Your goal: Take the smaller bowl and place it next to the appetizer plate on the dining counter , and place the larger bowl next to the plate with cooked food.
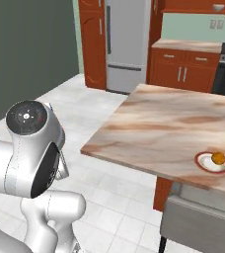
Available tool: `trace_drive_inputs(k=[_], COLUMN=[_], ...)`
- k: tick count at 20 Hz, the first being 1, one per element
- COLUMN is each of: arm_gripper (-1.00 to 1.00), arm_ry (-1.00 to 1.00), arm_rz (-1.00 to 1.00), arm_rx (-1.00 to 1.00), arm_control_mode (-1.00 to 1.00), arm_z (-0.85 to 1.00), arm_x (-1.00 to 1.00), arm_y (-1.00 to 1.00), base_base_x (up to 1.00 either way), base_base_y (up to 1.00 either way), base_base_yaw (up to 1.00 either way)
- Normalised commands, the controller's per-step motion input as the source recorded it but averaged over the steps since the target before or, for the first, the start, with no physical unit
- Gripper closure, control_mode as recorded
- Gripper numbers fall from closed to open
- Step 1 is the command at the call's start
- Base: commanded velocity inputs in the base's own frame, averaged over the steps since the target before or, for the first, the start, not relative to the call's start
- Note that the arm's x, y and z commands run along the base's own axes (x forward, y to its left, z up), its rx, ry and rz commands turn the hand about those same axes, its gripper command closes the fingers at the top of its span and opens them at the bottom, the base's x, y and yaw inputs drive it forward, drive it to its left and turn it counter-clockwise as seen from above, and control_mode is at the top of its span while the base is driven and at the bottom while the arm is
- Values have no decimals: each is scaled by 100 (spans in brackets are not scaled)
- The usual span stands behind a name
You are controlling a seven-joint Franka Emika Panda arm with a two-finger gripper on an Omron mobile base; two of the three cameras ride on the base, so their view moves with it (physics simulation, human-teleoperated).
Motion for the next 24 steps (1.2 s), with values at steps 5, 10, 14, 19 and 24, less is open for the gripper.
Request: trace_drive_inputs(k=[5, 10, 14, 19, 24], arm_gripper=[-100, -100, -100, -100, -100], arm_ry=[0, 0, 0, 0, 0], arm_rz=[0, 0, 0, 0, 0], arm_rx=[0, 0, 0, 0, 0], arm_control_mode=[100, 100, 100, 100, 100], arm_z=[0, 0, 0, 0, 0], arm_x=[0, 0, 0, 0, 0], arm_y=[0, 0, 0, 0, 0], base_base_x=[42, 58, 79, 99, 100], base_base_y=[100, 100, 86, 8, -12], base_base_yaw=[0, 0, -4, -21, -24])
